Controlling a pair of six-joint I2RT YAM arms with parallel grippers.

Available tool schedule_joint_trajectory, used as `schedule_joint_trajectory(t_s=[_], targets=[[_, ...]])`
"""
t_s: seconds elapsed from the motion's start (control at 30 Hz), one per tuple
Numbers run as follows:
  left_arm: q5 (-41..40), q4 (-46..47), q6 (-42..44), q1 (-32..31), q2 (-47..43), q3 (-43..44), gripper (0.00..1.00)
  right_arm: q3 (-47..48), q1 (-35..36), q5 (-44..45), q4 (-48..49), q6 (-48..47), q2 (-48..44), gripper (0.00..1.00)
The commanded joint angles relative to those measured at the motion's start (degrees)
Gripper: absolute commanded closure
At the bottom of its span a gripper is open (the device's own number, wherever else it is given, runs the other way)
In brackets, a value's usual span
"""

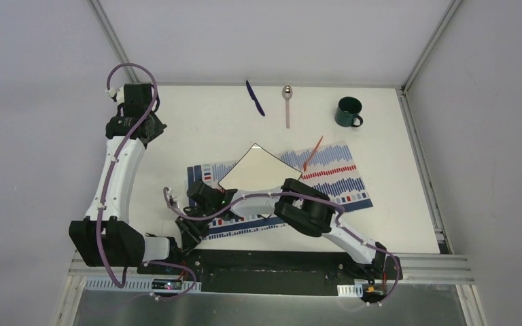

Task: Set the dinner table for one person

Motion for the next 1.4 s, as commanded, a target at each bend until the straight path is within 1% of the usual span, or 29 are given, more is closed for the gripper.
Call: schedule_joint_trajectory(t_s=[0.0,0.2,0.3,0.37,0.4,0.47,0.57,0.83,0.97,1.27,1.37], targets=[[0.68,-0.38,0.43,0.52,-0.06,2.17,1.0,0.85,3.19,-0.58,-8.15,-2.66,2.7,0.59],[0.64,-0.38,0.52,0.63,-0.01,2.41,1.0,2.94,3.92,-0.62,-9.93,-3.63,3.74,0.68],[0.55,-0.38,0.59,0.63,0.03,2.28,1.0,3.05,3.95,-0.88,-9.97,-3.73,3.88,0.74],[0.59,-0.38,0.61,0.65,-0.01,2.28,1.0,2.94,3.89,-0.92,-9.91,-3.62,3.88,0.81],[0.52,-0.38,0.61,0.66,-0.05,2.19,1.0,2.71,3.91,-0.78,-9.72,-3.61,3.8,0.86],[0.59,-0.38,0.61,0.62,0.01,2.2,1.0,2.38,3.81,-0.72,-9.35,-3.3,3.71,0.94],[0.68,-0.32,0.61,0.7,-0.03,2.16,1.0,1.34,3.41,-0.23,-8.21,-2.69,3.21,0.99],[0.99,-0.03,0.52,0.76,0.11,1.97,1.0,-4.73,0.54,0.97,-1.69,1.38,1.09,1.0],[1.28,0.27,0.28,0.7,0.21,1.86,1.0,-8.93,-1.31,1.53,4.02,3.33,-1.17,1.0],[1.98,0.81,0.08,0.7,0.56,1.74,1.0,-15.9,-4.55,2.68,13.03,7.78,-5.0,1.0],[2.0,0.85,0.08,0.68,0.49,1.78,1.0,-17.47,-5.5,3.49,14.58,8.53,-6.42,1.0]])
